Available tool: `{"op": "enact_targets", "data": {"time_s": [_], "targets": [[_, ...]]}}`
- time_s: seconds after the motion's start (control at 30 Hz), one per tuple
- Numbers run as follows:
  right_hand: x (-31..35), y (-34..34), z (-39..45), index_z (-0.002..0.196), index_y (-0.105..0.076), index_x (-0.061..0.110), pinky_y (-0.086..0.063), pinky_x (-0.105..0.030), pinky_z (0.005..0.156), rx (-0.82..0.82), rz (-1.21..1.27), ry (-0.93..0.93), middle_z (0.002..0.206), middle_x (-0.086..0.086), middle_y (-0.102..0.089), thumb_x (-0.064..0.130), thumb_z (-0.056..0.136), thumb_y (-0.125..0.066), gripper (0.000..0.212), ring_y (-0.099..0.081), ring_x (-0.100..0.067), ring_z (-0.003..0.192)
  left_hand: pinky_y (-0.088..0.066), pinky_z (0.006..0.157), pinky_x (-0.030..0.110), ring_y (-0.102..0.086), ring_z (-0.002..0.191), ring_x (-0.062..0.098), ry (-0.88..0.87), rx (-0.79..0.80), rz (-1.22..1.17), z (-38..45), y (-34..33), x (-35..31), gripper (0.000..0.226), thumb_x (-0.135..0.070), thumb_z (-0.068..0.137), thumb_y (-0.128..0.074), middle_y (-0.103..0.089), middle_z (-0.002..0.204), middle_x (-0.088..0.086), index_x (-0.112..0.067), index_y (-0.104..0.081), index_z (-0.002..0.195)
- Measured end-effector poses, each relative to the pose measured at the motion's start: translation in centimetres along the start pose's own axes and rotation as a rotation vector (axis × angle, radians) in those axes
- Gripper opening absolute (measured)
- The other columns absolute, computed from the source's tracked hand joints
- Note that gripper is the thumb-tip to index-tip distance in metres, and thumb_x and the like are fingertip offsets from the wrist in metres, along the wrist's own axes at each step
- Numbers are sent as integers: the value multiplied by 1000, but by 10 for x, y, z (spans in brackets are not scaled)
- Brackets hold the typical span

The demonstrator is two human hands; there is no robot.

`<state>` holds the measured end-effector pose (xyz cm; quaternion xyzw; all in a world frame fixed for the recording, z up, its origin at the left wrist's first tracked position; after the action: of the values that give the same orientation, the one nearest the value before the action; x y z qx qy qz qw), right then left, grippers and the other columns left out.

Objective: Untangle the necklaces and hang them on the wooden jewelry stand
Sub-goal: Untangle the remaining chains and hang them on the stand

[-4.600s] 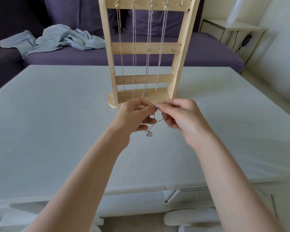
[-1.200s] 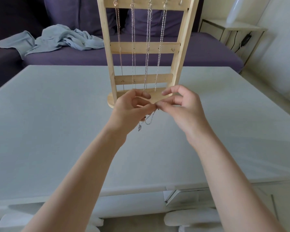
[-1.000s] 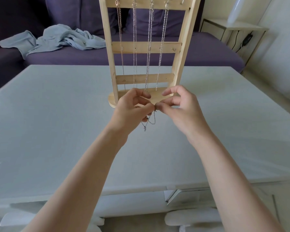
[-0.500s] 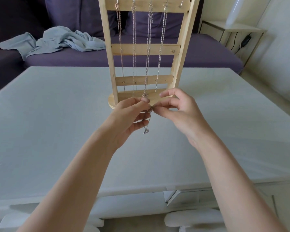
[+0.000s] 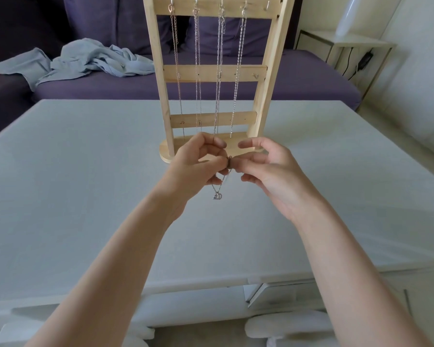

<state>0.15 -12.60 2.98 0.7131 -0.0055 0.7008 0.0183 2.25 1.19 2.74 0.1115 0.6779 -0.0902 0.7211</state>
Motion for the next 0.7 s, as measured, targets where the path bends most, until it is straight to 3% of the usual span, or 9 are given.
{"op": "enact_targets", "data": {"time_s": [0.33, 0.47, 0.7], "targets": [[-1, 3, 3, 94, -52, 16, -44, -20, 64, -82, 72, -23, 74, -4, -63, -6, 80, -64, 28, -56, -10, 66, -51, 60, 14, -57, 58, 1, 48, -9, 125, 1, -3, 5, 15, -2, 86, -62, -61, 73, -6, -17, -64, 86], [0, 2, 3, 91, -51, 17, -44, -21, 66, -57, 28, 18, 67, 4, -62, -7, 83, -60, 27, -54, -11, 66, -50, 61, 14, -58, 63, 4, 132, -6, 39, 0, -2, 6, 4, -11, 86, -65, -63, 70, -2, -10, -69, 86], [2, 2, 2, 89, -48, 16, -42, -25, 71, -19, -56, 48, 68, 2, -61, -8, 82, -58, 27, -49, -16, 68, -49, 61, 15, -59, 70, 7, 255, 25, -54, -2, -2, 10, 8, -17, 87, -64, -63, 76, 0, -10, -67, 83]]}}
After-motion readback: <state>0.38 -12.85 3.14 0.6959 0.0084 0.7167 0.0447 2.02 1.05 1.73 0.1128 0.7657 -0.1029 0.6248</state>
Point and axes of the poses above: each hand's wrist, its own z-axis towards the middle knuckle, its own y-axis out of the back of the hand, x = y × z, the point moved 2 cm from there along z, towards the middle knuckle
